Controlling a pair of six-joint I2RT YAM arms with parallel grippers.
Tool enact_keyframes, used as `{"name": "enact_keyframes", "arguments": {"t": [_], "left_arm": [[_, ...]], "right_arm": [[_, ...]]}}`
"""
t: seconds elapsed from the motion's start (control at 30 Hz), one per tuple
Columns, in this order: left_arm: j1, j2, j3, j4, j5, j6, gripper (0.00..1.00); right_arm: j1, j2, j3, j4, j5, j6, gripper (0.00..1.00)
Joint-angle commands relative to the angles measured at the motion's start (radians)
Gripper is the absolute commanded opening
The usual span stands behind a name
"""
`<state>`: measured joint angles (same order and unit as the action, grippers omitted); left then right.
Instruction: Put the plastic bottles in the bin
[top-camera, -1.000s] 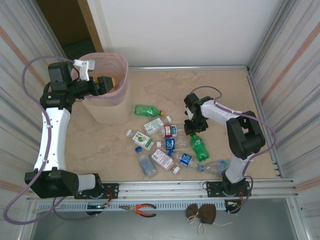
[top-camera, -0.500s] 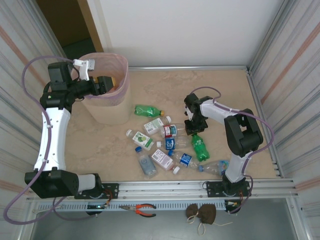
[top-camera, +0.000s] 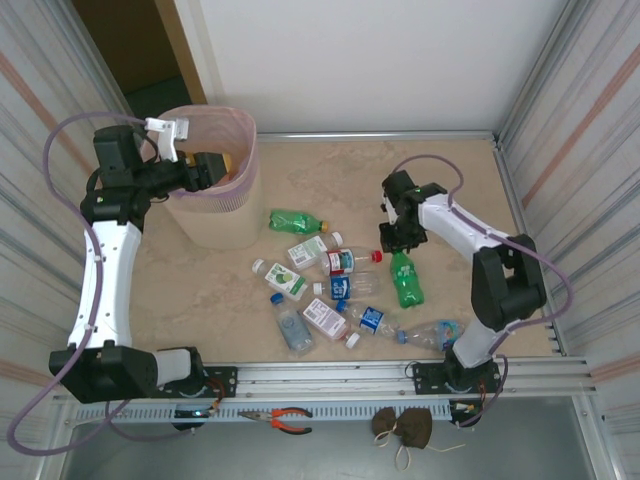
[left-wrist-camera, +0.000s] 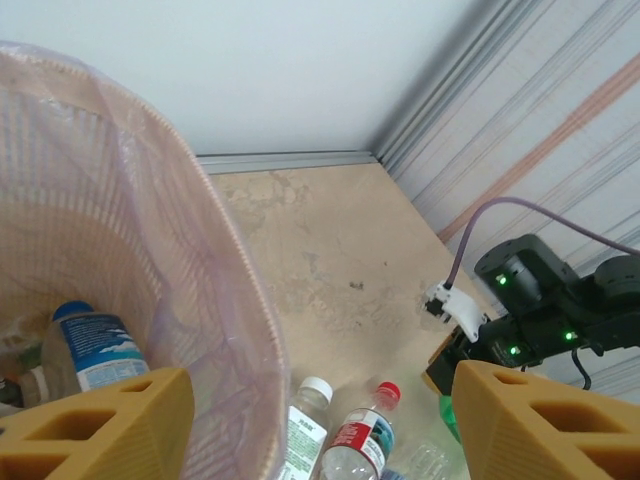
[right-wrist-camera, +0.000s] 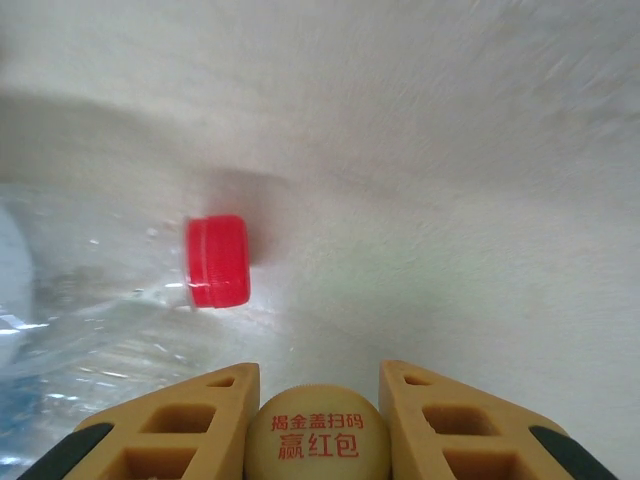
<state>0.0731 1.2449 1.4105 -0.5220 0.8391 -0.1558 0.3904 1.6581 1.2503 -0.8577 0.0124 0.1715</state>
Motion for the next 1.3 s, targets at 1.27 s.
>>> {"name": "enact_keyframes", "arguments": {"t": [1.27], "left_arm": [[-0.701,0.067,-0.018,0.330,-0.015,0.042,0.83]], "right_arm": [[0.226,-0.606,0.136,0.587,-0.310,0.189,0.27]]}}
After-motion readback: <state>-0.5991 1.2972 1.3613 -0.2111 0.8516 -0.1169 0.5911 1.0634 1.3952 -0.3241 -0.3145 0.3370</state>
